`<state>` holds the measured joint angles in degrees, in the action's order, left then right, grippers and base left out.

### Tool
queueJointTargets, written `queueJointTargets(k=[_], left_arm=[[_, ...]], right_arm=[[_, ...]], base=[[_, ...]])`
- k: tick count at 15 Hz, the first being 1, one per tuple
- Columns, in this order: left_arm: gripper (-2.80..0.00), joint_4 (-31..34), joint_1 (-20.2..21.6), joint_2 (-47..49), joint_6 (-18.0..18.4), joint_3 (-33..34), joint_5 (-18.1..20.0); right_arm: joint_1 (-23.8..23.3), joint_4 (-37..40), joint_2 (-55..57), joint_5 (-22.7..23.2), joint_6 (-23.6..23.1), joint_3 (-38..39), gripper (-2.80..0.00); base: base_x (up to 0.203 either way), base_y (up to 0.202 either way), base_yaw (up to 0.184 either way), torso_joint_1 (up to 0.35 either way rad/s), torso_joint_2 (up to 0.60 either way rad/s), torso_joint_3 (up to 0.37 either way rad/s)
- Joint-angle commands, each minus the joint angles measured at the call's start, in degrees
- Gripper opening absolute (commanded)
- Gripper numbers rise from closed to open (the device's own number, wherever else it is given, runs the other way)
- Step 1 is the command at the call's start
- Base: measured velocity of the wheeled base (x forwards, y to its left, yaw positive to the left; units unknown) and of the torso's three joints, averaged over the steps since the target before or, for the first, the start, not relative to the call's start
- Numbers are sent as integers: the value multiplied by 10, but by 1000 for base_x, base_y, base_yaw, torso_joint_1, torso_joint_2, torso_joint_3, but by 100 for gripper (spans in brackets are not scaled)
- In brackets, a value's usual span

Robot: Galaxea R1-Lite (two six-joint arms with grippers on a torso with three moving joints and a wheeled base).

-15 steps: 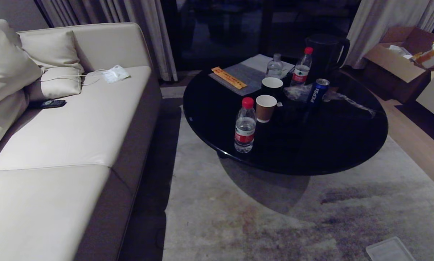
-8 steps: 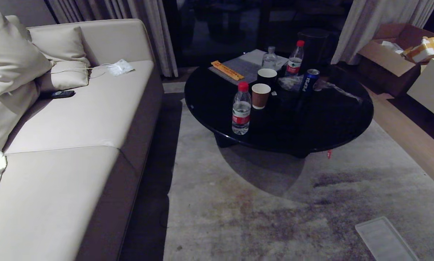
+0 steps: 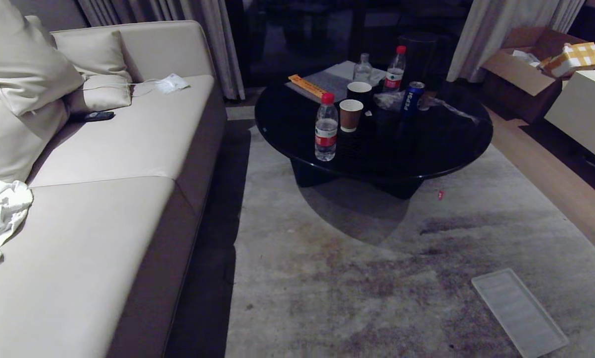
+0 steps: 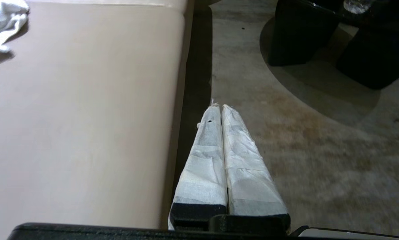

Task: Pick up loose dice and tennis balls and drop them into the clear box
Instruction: Put the ball in the box

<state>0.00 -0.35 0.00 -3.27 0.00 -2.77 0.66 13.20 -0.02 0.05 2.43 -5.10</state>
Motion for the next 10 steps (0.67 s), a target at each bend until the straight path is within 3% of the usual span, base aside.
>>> queueJointTargets(k=[1,4,10], left_arm=[[-280,0,0,1,0,1,0],[-280,0,0,1,0,1,0],[-280,0,0,1,-1,1,0]], right_arm=[[0,1,1,0,0,0,-280],[0,1,1,0,0,0,-280],[0,1,1,0,0,0,-280]], base=[[-185,0,1,-1,3,2],[-158,0,-1,4,1,2],[0,0,0,0,0,0]])
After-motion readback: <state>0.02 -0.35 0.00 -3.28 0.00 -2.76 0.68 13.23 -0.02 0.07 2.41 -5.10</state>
